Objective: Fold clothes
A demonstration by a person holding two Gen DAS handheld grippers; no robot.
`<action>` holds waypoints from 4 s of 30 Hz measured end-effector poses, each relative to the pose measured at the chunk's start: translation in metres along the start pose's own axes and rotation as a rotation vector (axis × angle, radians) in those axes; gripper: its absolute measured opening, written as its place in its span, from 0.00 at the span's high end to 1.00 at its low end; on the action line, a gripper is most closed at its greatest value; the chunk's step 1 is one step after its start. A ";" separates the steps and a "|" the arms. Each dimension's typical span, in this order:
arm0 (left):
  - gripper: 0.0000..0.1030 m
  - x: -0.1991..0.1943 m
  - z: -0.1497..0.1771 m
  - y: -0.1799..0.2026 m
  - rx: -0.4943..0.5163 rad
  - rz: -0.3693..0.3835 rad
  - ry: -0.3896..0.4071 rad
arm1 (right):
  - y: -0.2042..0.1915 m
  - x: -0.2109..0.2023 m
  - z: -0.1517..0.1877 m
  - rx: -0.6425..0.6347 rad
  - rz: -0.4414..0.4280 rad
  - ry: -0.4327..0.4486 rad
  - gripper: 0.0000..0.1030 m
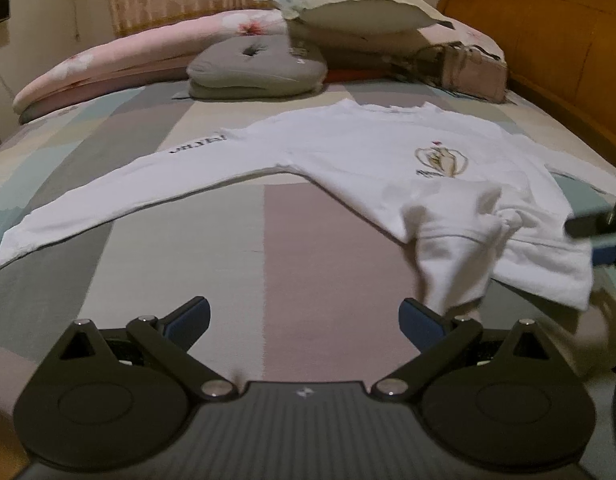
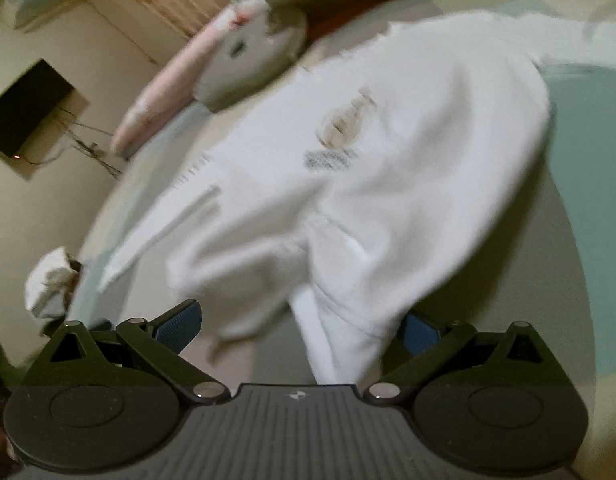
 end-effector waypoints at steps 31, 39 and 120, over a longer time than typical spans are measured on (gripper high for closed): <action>0.02 -0.003 -0.018 0.049 0.128 0.045 -0.011 | 0.048 -0.038 0.030 0.001 0.076 0.099 0.00; 0.02 0.002 -0.063 0.130 0.305 0.164 0.027 | 0.042 -0.037 0.051 -0.154 0.245 0.097 0.00; 0.02 0.012 -0.046 0.060 0.154 0.055 -0.023 | 0.110 -0.131 0.066 0.083 0.078 0.295 0.94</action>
Point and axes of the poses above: each gripper's, at about its wrist camera, not at the fingertips, and x roughly the way its jaws point, y to its right, z to its underside, the point moved 5 cm from there along x, roughly the way its jaws point, and after that the axes turned 11 degrees about -y, right-handed, at the moved point
